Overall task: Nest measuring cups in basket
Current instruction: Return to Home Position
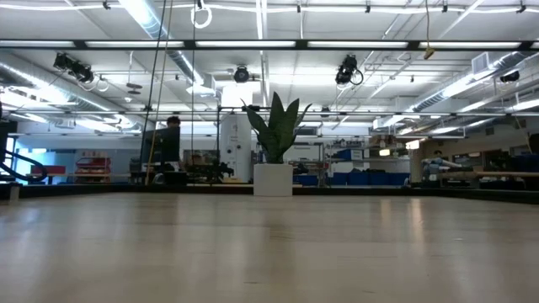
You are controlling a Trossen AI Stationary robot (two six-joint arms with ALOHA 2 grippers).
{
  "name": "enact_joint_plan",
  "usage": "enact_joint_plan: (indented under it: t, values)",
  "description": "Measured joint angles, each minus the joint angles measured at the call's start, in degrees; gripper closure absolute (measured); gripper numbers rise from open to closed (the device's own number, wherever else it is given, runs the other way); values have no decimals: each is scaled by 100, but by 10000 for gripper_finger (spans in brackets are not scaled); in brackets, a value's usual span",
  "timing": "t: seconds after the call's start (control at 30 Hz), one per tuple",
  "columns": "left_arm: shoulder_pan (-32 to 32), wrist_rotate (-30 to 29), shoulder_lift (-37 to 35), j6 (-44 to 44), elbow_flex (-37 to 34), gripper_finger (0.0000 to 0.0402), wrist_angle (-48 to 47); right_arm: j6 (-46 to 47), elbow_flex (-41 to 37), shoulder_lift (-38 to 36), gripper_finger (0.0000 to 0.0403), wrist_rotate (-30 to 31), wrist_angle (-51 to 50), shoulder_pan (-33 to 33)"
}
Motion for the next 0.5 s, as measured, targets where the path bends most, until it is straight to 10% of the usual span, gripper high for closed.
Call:
enact_joint_plan:
  t: [0.5]
  values:
    - [184,3,-1702,970,-105,388,-1949,-1114,7,-774,289,2460,-215,-3]
